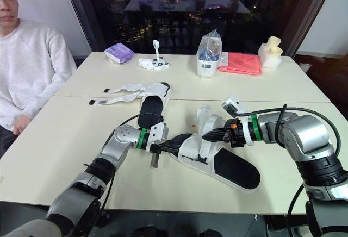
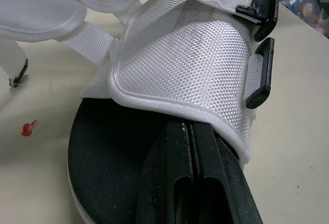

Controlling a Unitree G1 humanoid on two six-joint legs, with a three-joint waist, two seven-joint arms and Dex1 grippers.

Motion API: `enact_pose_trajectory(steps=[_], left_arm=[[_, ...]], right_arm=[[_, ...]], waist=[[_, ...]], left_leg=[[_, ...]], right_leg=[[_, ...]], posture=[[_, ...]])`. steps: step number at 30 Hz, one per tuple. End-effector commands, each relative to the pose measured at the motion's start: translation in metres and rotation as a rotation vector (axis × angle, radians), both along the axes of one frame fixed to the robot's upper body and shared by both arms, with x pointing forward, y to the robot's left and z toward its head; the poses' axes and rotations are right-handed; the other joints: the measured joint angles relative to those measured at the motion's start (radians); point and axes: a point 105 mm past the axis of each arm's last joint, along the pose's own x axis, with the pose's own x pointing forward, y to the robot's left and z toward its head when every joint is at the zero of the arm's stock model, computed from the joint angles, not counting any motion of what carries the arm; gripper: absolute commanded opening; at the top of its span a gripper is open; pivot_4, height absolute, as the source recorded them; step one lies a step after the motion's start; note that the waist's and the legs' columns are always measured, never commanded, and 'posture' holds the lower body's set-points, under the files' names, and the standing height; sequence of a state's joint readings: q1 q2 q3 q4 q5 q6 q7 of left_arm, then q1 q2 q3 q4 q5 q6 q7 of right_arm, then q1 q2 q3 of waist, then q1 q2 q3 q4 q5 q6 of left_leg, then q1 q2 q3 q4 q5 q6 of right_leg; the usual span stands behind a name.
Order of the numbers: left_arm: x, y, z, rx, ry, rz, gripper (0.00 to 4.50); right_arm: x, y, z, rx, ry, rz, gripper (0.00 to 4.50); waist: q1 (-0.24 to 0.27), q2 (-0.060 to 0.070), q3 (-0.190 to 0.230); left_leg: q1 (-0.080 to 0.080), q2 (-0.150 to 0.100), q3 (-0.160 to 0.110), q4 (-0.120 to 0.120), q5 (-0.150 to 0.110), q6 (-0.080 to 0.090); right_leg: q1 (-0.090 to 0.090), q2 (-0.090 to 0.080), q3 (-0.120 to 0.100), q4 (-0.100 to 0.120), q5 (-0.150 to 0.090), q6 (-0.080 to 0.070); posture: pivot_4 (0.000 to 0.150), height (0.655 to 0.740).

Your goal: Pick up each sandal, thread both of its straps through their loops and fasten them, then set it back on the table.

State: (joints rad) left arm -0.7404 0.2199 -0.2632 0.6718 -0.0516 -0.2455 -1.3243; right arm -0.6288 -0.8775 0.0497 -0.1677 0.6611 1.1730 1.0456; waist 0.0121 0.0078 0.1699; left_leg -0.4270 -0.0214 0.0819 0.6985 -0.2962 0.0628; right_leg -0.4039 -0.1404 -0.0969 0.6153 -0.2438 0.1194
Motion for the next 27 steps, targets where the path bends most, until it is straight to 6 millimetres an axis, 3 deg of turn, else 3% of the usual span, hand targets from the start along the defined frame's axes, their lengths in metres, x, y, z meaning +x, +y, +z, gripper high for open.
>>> enact_pose_trajectory(steps=[1, 27], left_arm=[[-0.006, -0.004, -0.009, 0.029, 0.013, -0.026, 0.0], [-0.011, -0.003, -0.013, 0.048, 0.03, -0.047, 0.0]], right_arm=[[-0.006, 0.002, 0.007, 0.011, -0.023, 0.024, 0.05], [-0.023, 0.009, 0.0, 0.049, -0.014, 0.021, 0.05]], waist=[[-0.001, 0.0, 0.0], [0.0, 0.0, 0.0]], left_leg=[[0.0, 0.0, 0.0, 0.0, 0.0, 0.0], [0.0, 0.0, 0.0, 0.0, 0.0, 0.0]], right_leg=[[0.0, 0.0, 0.0, 0.0, 0.0, 0.0], [0.0, 0.0, 0.0, 0.0, 0.0, 0.0]], posture=[[0.15, 0.74], [0.15, 0.74]])
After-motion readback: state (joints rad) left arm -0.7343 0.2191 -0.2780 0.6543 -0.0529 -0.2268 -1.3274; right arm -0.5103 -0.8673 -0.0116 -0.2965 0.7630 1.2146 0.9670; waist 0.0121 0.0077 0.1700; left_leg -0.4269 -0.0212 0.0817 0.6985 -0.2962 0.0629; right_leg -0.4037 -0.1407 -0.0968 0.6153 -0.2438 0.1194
